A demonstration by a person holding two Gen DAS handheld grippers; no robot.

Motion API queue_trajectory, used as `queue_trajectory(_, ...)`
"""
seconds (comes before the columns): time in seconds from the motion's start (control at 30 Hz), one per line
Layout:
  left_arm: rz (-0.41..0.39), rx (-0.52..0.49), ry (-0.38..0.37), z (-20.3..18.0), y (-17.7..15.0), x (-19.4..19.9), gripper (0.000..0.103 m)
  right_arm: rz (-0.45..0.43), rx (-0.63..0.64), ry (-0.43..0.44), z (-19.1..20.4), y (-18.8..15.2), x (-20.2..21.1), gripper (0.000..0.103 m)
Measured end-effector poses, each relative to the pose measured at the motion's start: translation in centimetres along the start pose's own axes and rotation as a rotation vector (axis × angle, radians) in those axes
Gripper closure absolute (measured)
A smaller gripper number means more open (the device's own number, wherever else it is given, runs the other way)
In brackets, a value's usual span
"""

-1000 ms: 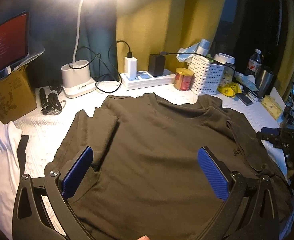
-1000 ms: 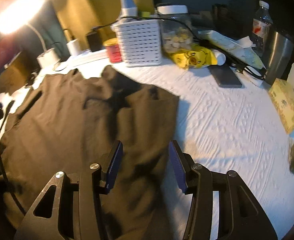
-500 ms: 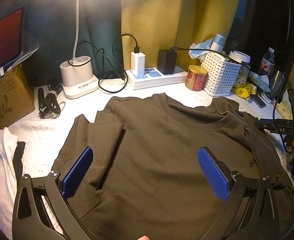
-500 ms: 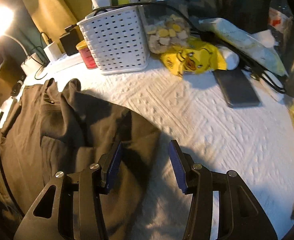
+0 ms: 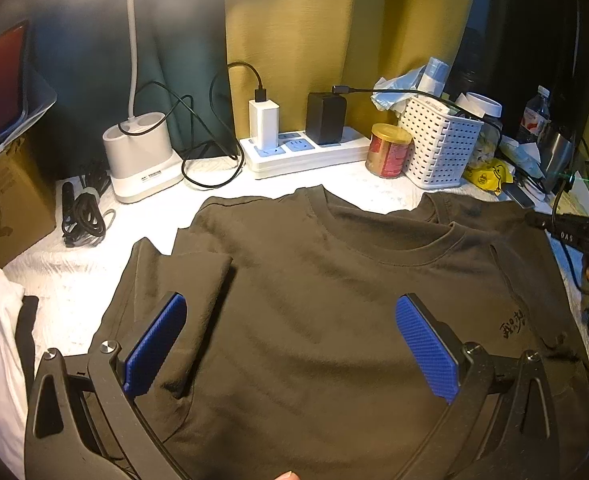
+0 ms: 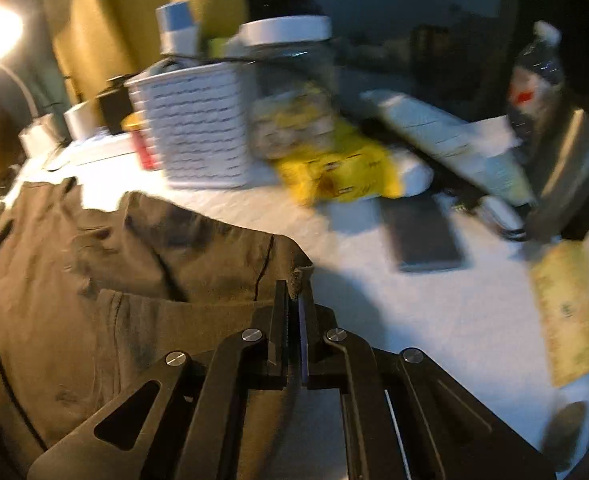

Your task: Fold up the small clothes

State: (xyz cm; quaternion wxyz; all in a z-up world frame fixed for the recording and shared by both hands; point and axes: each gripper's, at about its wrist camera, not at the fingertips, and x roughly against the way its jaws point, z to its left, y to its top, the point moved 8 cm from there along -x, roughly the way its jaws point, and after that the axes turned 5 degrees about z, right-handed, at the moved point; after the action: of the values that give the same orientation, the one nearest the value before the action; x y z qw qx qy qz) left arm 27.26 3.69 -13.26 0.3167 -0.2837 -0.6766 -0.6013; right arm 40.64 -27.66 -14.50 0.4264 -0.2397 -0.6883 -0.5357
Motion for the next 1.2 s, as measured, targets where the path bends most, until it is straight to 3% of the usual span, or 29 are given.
queue_trajectory(0.27, 0.012, 0.003, 0.010, 0.3, -0.2, -0.3, 0.001, 0.043, 0.024, -0.112, -2.0, -1.8, -1.6, 0.099)
queue_trajectory(0.47, 0.011, 0.011, 0.009, 1.0, -0.3, -0.6, 0.001, 0.037, 0.037, -0.105, -1.1, -1.2, -1.3, 0.098)
queue_trajectory(0.63, 0.014, 0.006, -0.002, 0.9, -0.2, -1.0, 0.001, -0.003, 0.101, -0.012, 1.9, 1.7, -1.5, 0.067)
queue_trajectory(0.87, 0.011, 0.020, 0.019, 2.4, 0.4, -1.5, 0.001, -0.001, 0.232, 0.088, 7.1, 5.2, -3.3, 0.067)
queue_trajectory(1.13, 0.012, 0.042, 0.050, 4.7, 0.8, -2.1, 0.001, 0.101, 0.374, 0.216, 12.7, 5.3, -7.1, 0.067)
queue_trajectory(1.17, 0.011, 0.044, 0.054, 4.9, 0.8, -2.1, 0.001, 0.093, 0.389, 0.221, 13.1, 5.2, -7.3, 0.071)
queue_trajectory(1.2, 0.011, 0.047, 0.058, 5.2, 0.8, -2.1, 0.001, 0.075, 0.392, 0.219, 13.2, 5.4, -7.2, 0.088)
